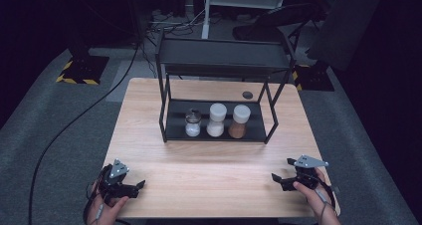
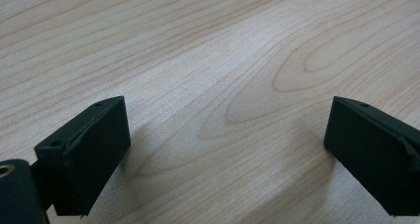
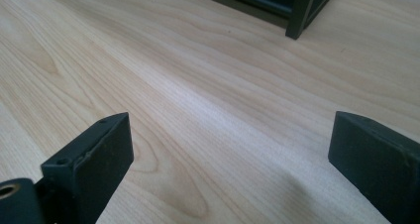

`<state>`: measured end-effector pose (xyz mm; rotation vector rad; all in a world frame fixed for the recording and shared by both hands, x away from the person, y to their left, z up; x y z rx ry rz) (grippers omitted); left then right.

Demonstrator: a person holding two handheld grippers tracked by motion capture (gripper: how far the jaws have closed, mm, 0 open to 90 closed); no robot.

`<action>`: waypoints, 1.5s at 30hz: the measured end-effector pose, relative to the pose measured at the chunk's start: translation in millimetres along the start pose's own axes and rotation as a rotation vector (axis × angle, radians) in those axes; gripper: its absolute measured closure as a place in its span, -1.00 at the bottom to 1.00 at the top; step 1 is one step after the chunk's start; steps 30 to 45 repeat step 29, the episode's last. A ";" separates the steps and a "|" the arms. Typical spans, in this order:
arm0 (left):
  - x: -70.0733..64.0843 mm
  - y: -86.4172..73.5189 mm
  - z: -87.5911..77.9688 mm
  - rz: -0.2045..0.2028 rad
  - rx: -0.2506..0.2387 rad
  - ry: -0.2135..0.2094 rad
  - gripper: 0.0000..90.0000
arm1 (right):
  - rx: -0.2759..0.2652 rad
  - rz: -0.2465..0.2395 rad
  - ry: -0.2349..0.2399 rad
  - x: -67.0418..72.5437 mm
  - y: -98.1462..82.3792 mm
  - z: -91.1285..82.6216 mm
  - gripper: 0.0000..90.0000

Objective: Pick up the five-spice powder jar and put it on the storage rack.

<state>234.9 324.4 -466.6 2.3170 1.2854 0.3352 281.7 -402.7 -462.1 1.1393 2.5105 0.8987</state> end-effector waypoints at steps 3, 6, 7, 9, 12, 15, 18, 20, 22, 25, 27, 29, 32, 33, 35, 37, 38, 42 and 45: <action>0.0 0.0 0.0 0.000 0.000 0.000 -0.92 | 0.012 0.006 -0.003 0.1 -1.8 2.1 -0.92; 0.0 0.0 0.0 0.000 0.000 0.000 -0.92 | 0.022 0.006 -0.009 0.6 -3.2 3.9 -0.92; 0.0 0.0 0.0 0.000 0.000 0.000 -0.92 | 0.026 0.003 -0.013 1.1 -3.4 4.5 -0.92; -0.1 -0.1 0.1 0.000 -0.001 0.000 -0.92 | 0.040 -0.005 -0.023 2.6 -3.4 5.5 -0.92; 0.1 0.0 0.0 0.000 0.000 0.000 -0.92 | 0.078 -0.018 -0.016 0.9 -0.3 6.5 -0.92; -0.1 -0.1 0.0 0.000 0.000 0.000 -0.92 | 0.104 -0.041 -0.023 1.9 2.9 7.3 -0.94; 0.0 0.0 0.0 0.000 0.000 0.000 -0.92 | 0.113 -0.052 -0.023 2.9 4.2 7.8 -0.99; -0.1 -0.1 0.1 0.000 0.000 0.000 -0.92 | 0.114 -0.046 -0.025 3.8 4.7 8.1 -1.00; -0.1 0.0 -0.1 0.000 0.001 0.000 -0.92 | 0.114 -0.043 -0.025 4.0 4.8 8.3 -1.00; 0.0 0.0 0.0 0.000 0.000 0.000 -0.92 | 0.113 -0.043 -0.024 3.8 4.7 8.3 -1.00; 0.0 0.0 0.0 0.000 0.000 0.000 -0.92 | 0.113 -0.043 -0.024 3.8 4.8 8.3 -1.00; 0.3 0.3 0.3 -0.001 0.000 -0.003 -0.93 | 0.113 -0.043 -0.024 3.7 4.8 8.3 -1.00; 0.3 0.3 0.3 -0.001 0.000 -0.003 -0.93 | 0.113 -0.043 -0.024 3.7 4.8 8.3 -1.00; 0.3 0.3 0.3 -0.001 0.000 -0.003 -0.93 | 0.113 -0.043 -0.024 3.7 4.8 8.3 -1.00; 0.3 0.3 0.3 -0.001 0.000 -0.003 -0.93 | 0.113 -0.043 -0.024 3.7 4.8 8.3 -1.00; 0.3 0.3 0.3 -0.001 0.000 -0.003 -0.93 | 0.113 -0.043 -0.024 3.7 4.8 8.3 -1.00; 0.3 0.3 0.3 -0.001 0.000 -0.003 -0.93 | 0.113 -0.043 -0.024 3.7 4.8 8.3 -1.00; 0.3 0.3 0.3 -0.001 0.000 -0.003 -0.93 | 0.113 -0.043 -0.024 3.7 4.8 8.3 -1.00; 0.3 0.3 0.3 -0.001 0.000 -0.003 -0.93 | 0.113 -0.043 -0.024 3.7 4.8 8.3 -1.00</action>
Point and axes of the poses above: each handheld gripper's, and its own axes: z roughly forward along the jaws, y roughly out of its top, x roughly to its left, the point moved 2 cm from there along z, roughly forward along the jaws, and after that the axes turned 14 degrees about x, right-handed, at the moved point
